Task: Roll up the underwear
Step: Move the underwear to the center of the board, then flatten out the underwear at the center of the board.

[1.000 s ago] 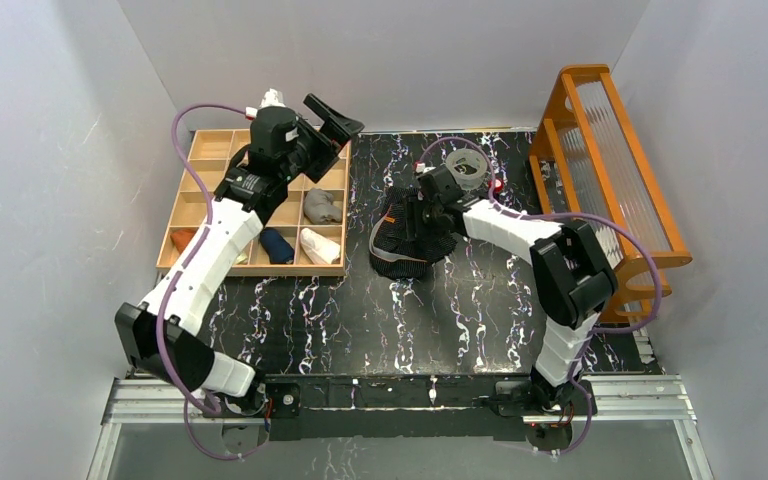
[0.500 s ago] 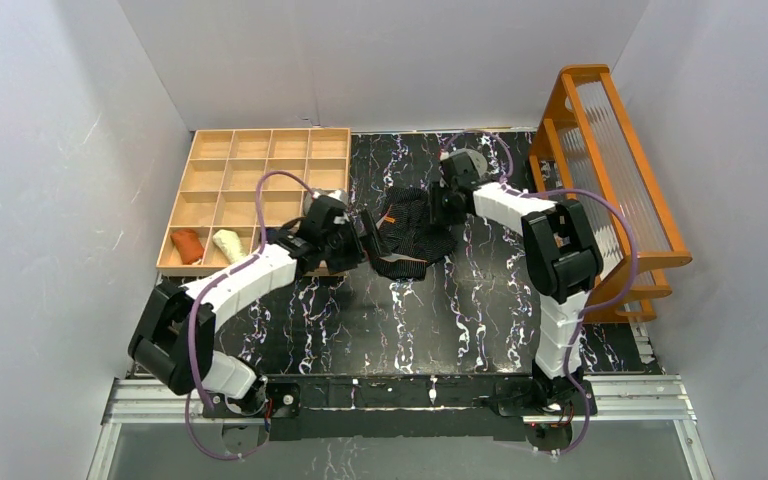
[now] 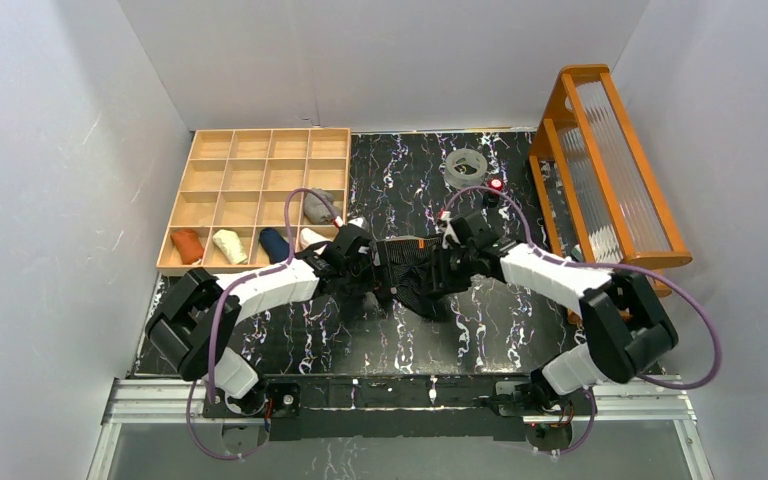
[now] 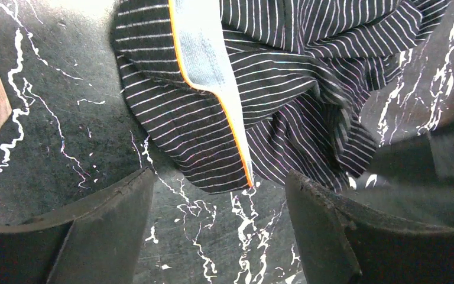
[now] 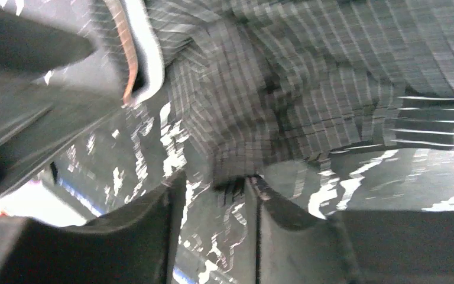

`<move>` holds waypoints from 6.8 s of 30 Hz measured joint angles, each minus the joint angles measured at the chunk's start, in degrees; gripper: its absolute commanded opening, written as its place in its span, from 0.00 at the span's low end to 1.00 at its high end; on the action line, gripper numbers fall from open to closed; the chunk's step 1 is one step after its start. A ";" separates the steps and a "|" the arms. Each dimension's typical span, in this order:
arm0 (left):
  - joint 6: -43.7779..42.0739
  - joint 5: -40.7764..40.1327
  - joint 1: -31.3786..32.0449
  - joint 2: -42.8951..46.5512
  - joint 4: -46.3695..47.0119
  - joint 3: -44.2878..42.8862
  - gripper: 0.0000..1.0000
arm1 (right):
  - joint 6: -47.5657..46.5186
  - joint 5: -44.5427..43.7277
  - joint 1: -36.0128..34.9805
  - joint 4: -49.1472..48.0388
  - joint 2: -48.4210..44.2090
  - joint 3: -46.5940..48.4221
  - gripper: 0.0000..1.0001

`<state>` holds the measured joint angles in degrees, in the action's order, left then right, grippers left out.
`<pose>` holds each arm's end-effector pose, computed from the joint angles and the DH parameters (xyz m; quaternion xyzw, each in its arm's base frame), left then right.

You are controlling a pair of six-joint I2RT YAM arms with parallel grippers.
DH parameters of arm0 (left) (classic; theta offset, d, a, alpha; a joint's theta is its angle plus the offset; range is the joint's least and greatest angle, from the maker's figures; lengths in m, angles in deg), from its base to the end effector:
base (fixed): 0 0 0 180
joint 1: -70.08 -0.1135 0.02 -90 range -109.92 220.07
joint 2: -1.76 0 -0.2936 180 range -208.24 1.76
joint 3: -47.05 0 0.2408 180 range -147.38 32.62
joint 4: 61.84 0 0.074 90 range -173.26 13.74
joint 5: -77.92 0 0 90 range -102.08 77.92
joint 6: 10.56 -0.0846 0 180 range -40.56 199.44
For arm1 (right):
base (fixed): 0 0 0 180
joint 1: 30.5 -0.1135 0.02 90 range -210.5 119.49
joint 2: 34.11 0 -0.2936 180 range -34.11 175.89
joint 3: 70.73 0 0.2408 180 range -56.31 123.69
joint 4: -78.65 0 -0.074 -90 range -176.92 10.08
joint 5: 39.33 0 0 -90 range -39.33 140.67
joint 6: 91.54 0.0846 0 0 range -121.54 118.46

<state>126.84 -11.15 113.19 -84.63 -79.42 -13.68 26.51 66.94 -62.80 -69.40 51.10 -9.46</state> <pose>0.2430 -0.2293 0.1936 -0.0311 0.9173 -0.2871 0.2740 0.2431 0.1817 0.1799 -0.0766 0.9442 0.2629 0.1830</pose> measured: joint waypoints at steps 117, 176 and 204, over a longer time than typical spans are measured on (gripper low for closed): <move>-19.74 5.27 3.17 13.81 -22.45 1.01 0.61 | -4.24 -3.98 -0.09 2.10 2.49 5.51 0.01; -16.96 9.75 4.70 -18.47 4.44 -16.87 0.56 | -4.81 -12.33 15.41 6.38 -3.08 1.66 0.47; -15.47 -1.97 4.72 5.29 -8.46 -0.83 0.77 | 1.60 -12.92 8.02 4.15 -2.78 8.59 0.37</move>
<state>111.37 -13.12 117.91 -79.34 -87.88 -14.51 28.11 54.02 -54.78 -65.25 48.33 -0.87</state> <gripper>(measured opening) 0.763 0.479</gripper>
